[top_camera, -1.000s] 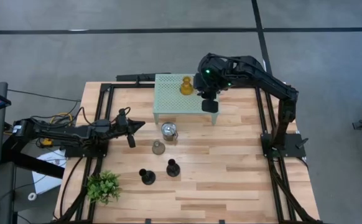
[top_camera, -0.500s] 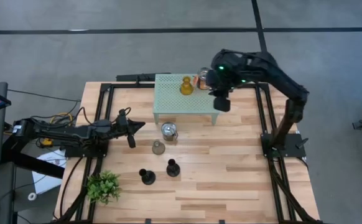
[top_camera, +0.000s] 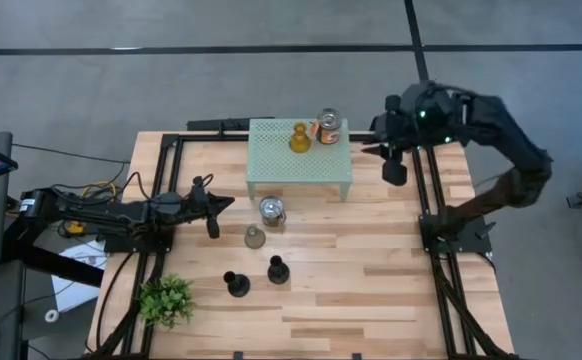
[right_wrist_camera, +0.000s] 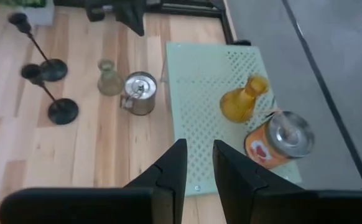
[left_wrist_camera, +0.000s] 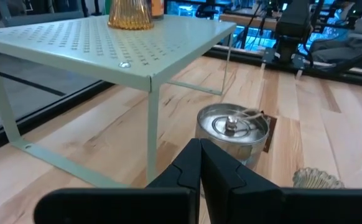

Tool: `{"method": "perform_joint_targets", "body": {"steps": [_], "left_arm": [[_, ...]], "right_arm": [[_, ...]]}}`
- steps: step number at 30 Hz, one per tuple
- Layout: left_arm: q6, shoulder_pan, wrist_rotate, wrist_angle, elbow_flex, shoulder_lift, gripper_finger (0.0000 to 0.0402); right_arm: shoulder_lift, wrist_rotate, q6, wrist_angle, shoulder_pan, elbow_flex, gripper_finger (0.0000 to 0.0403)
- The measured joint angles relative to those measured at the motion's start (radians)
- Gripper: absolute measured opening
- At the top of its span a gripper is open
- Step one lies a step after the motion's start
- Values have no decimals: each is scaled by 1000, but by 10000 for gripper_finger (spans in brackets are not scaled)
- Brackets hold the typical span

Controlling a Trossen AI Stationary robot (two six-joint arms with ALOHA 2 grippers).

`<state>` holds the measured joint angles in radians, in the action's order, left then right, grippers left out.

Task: Pick & Place candle stick holders
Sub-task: Put the left black holder on the shelf

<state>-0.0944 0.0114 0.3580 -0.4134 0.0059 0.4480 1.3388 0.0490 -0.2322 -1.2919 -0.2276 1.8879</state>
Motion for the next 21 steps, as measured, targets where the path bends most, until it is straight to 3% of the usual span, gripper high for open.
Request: {"method": "perform_joint_targets", "body": {"steps": [7, 11, 16, 21], "left_arm": [[0, 0, 0, 0, 0, 0, 8], [0, 0, 0, -3, 0, 0, 8], [0, 0, 0, -7, 0, 0, 8], [0, 0, 0, -26, 0, 0, 8]], "right_arm": [[-295, 0, -11, 502, -37, -629, 69], [-407, 0, 62, 761, -48, -899, 69], [-452, -4, 206, 960, -22, -1095, 69], [-422, -4, 331, 1001, 14, -1153, 69]]}}
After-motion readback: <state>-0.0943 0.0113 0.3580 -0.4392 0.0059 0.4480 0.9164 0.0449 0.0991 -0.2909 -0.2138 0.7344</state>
